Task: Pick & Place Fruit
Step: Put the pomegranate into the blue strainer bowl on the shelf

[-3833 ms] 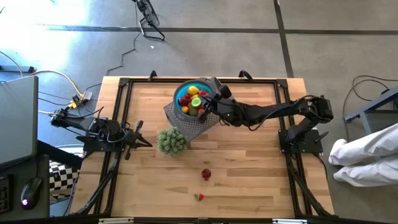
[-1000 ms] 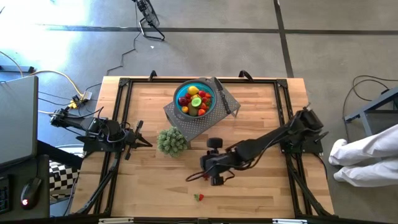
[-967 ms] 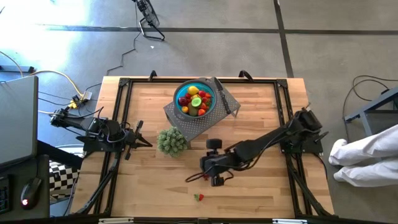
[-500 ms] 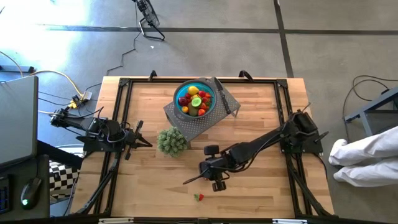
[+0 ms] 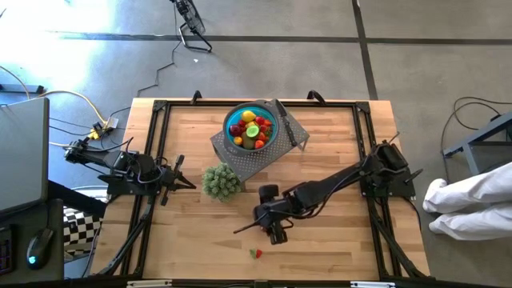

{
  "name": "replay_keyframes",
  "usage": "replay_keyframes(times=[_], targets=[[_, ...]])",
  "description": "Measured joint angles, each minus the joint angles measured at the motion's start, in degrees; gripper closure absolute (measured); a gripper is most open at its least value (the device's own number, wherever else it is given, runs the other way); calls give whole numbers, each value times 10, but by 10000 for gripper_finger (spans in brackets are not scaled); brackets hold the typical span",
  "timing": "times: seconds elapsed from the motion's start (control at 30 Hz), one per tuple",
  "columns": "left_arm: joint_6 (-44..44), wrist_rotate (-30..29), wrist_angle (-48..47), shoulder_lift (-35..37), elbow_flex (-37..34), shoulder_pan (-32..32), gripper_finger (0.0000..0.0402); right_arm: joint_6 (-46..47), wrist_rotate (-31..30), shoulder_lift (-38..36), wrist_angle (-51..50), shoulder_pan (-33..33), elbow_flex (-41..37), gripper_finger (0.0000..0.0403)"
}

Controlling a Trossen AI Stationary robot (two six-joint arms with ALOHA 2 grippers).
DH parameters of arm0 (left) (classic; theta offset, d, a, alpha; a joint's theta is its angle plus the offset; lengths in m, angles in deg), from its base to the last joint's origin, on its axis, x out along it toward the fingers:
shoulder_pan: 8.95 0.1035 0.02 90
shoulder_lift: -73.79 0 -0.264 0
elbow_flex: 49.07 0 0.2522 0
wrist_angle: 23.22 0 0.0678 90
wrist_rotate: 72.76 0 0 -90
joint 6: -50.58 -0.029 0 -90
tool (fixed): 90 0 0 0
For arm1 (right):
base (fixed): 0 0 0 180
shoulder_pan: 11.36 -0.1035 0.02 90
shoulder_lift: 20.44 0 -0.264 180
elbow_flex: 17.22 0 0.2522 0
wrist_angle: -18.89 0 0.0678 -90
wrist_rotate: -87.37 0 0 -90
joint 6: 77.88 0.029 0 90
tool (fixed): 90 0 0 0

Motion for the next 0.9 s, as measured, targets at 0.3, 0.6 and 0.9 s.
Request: replay_keyframes(times=[0.3, 0.6, 0.9], targets=[[0, 0, 0, 0, 0, 0, 400, -9, 30, 32, 42, 2, -1, 96], [1, 0, 0, 0, 0, 0, 400, -10, 54, 96, 44, 5, -1, 100], [1, 0, 0, 0, 0, 0, 400, -10, 49, 101, 35, 8, -15, 100]])
